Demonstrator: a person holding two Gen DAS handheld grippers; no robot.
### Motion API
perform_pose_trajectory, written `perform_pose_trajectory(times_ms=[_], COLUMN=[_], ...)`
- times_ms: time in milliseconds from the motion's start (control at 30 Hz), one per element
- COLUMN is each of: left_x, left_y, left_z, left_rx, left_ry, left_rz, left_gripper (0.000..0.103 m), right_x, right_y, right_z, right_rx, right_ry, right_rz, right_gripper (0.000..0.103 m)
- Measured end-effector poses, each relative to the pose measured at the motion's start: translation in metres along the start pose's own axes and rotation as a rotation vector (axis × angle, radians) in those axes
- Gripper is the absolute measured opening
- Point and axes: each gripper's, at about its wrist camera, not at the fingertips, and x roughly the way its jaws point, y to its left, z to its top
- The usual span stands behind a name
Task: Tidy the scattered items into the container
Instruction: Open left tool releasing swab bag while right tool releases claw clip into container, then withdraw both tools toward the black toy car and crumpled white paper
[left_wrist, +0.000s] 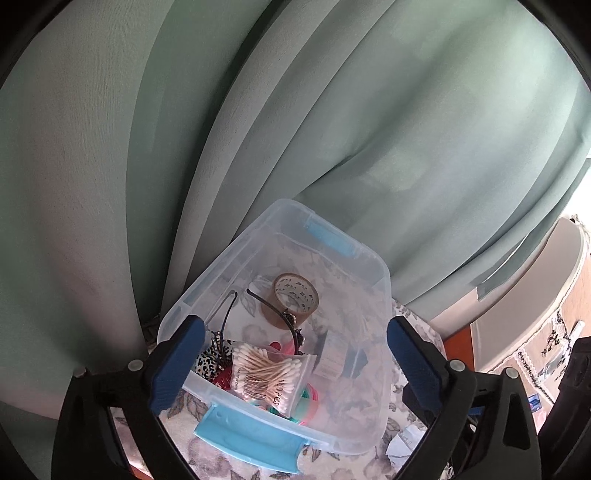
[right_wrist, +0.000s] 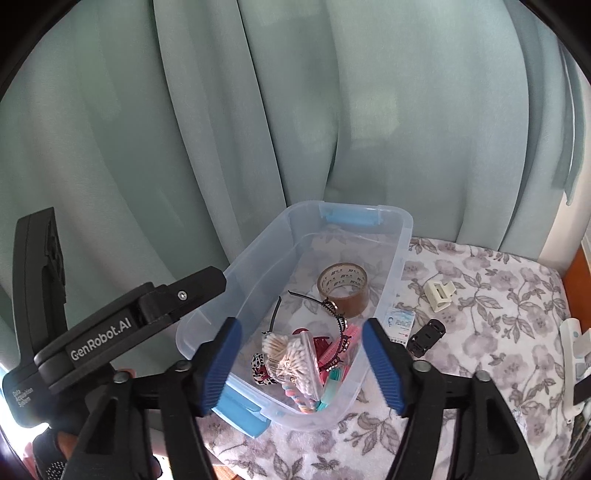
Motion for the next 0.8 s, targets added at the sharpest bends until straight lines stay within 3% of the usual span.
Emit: perform_pose_trajectory(times_ms=[233,800], left_x=[-0.014,-0.056], left_y=[-0.018,-0.087], left_z=[-0.004,-0.038], left_rx=[0.054,0.242], left_ry=[-0.045,-0.154], left_rz=[0.014,0.094], left_gripper=[0.103,0.103], right_x=[-0.020,-0.089], right_y=[-0.003,-0.063], right_z=[-0.002,-0.020], right_rx=[0.000,0.118], right_ry=[-0.039,-0.206], right_rz=[0.004,-0.050], right_gripper=[0.101,0.103])
